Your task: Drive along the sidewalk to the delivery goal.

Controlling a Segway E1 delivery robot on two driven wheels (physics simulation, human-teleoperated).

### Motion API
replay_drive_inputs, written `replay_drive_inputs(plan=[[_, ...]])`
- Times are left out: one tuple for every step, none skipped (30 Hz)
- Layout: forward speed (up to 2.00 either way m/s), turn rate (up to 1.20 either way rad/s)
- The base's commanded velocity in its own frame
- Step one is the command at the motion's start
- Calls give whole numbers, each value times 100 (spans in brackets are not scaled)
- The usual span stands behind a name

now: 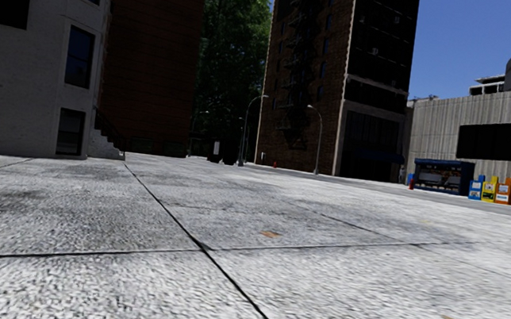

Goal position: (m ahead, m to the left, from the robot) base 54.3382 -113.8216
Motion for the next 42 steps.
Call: replay_drive_inputs(plan=[[200, 0], [200, 0], [200, 0], [200, 0], [200, 0], [200, 0], [200, 0], [200, 0], [200, 0], [200, 0], [200, 0], [200, 0], [200, 0], [200, 0], [200, 0], [200, 0], [200, 0], [200, 0], [200, 0], [200, 0], [200, 0], [200, 0], [200, 0], [200, 0], [200, 0], [200, 0], [200, 0], [200, 0], [200, 0], [200, 0], [200, 0], [200, 0], [200, 0], [200, 0], [200, 0], [200, 0], [200, 0], [200, 0], [200, 0], [200, 0], [200, 0], [200, 0]])
